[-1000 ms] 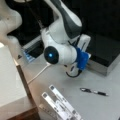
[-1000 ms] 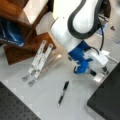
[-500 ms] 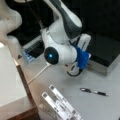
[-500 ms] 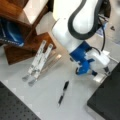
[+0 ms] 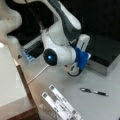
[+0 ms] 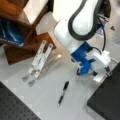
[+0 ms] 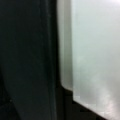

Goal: Turn on the lamps. Open the box. Pick up the pen. Put it in the box.

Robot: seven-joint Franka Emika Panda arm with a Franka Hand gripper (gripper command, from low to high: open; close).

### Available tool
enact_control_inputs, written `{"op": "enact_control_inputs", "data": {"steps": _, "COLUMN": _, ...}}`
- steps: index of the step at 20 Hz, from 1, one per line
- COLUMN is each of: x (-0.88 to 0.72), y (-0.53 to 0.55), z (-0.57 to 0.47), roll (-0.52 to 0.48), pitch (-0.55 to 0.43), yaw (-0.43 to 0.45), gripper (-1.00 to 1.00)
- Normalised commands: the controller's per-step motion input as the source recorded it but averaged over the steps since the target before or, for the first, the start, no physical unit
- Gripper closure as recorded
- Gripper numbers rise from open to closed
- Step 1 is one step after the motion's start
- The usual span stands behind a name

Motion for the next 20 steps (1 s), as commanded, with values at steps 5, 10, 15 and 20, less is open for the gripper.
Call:
{"op": "enact_control_inputs", "data": {"steps": 5, "x": -0.1, "y": -0.06, "z": -0.09, "roll": 0.064, "pitch": -0.113, "yaw": -0.155, "gripper": -1.0}}
{"op": "enact_control_inputs", "data": {"steps": 10, "x": -0.07, "y": -0.08, "z": -0.09, "roll": 0.057, "pitch": -0.113, "yaw": -0.143, "gripper": -1.0}}
{"op": "enact_control_inputs", "data": {"steps": 15, "x": -0.05, "y": -0.03, "z": -0.08, "roll": 0.06, "pitch": -0.114, "yaw": -0.14, "gripper": -1.0}}
{"op": "enact_control_inputs", "data": {"steps": 20, "x": -0.03, "y": 0.03, "z": -0.09, "roll": 0.054, "pitch": -0.116, "yaw": -0.148, "gripper": 1.0}}
